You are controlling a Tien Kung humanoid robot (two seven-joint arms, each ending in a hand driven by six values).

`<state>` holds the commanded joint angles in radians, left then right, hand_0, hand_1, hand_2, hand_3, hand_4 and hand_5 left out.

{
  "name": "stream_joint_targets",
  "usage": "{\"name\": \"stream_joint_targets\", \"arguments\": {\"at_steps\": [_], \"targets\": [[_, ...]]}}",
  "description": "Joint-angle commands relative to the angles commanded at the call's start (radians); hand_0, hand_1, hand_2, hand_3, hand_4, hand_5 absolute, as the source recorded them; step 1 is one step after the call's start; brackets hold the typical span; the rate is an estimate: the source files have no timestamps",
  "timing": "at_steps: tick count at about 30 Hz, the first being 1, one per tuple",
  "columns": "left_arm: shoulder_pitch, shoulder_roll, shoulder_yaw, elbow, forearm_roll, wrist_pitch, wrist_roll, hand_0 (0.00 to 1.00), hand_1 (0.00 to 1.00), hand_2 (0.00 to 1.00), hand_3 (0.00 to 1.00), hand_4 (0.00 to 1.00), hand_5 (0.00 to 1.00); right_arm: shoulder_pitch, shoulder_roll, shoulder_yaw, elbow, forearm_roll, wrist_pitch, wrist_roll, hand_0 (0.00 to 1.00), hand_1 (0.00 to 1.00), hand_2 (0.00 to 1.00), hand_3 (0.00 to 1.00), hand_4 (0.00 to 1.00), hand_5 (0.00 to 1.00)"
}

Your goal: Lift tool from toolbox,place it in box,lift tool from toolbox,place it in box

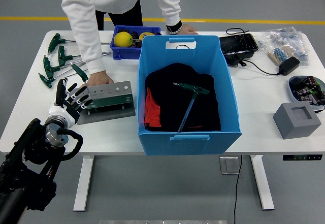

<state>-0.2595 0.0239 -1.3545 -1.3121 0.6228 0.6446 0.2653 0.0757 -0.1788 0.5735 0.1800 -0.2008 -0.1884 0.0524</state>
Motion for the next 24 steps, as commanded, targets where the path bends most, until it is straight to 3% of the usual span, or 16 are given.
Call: {"name": "stream_joint_targets", "arguments": {"at_steps": [9,10,15,16,21,22,24], "targets": [[-0.033,0.009,0.028,0.016,-0.023,-0.006,-0.003,0.261,0.261,0.472,0.819,0.648,0.851,0.001,0.000,-0.009,0.000,0.007,0.000,0.001,0.692,0.675,0.740,0.584,0.789,0.694],[-0.037,0.011,0.031,0.019,-0.027,-0.008,-0.004,0.259,0.263,0.473,0.819,0.666,0.897,0.001,0.000,-0.009,0.000,0.009,0.000,0.001,0.692,0.675,0.739,0.585,0.789,0.694],[-0.060,0.024,0.045,0.039,-0.046,-0.017,-0.006,0.259,0.263,0.473,0.819,0.666,0.897,0.001,0.000,-0.014,0.000,0.011,-0.001,0.000,0.692,0.675,0.739,0.585,0.789,0.694],[-0.068,0.028,0.048,0.045,-0.051,-0.020,-0.007,0.265,0.281,0.491,0.819,0.703,0.975,0.001,0.000,-0.014,0.000,0.010,-0.002,0.000,0.690,0.676,0.740,0.585,0.790,0.694],[-0.093,0.039,0.056,0.068,-0.076,-0.031,-0.013,0.265,0.281,0.491,0.819,0.703,0.975,0.002,0.000,-0.015,0.000,0.008,-0.002,-0.002,0.690,0.676,0.740,0.585,0.790,0.694],[-0.097,0.040,0.058,0.072,-0.083,-0.033,-0.014,0.276,0.368,0.546,0.820,0.773,0.998,0.002,0.000,-0.014,0.000,0.008,-0.002,-0.002,0.691,0.676,0.741,0.584,0.790,0.694],[-0.105,0.041,0.061,0.082,-0.101,-0.039,-0.016,0.276,0.368,0.546,0.820,0.773,0.998,0.003,0.000,-0.014,0.000,0.007,-0.002,-0.003,0.691,0.676,0.741,0.584,0.790,0.694]]}}
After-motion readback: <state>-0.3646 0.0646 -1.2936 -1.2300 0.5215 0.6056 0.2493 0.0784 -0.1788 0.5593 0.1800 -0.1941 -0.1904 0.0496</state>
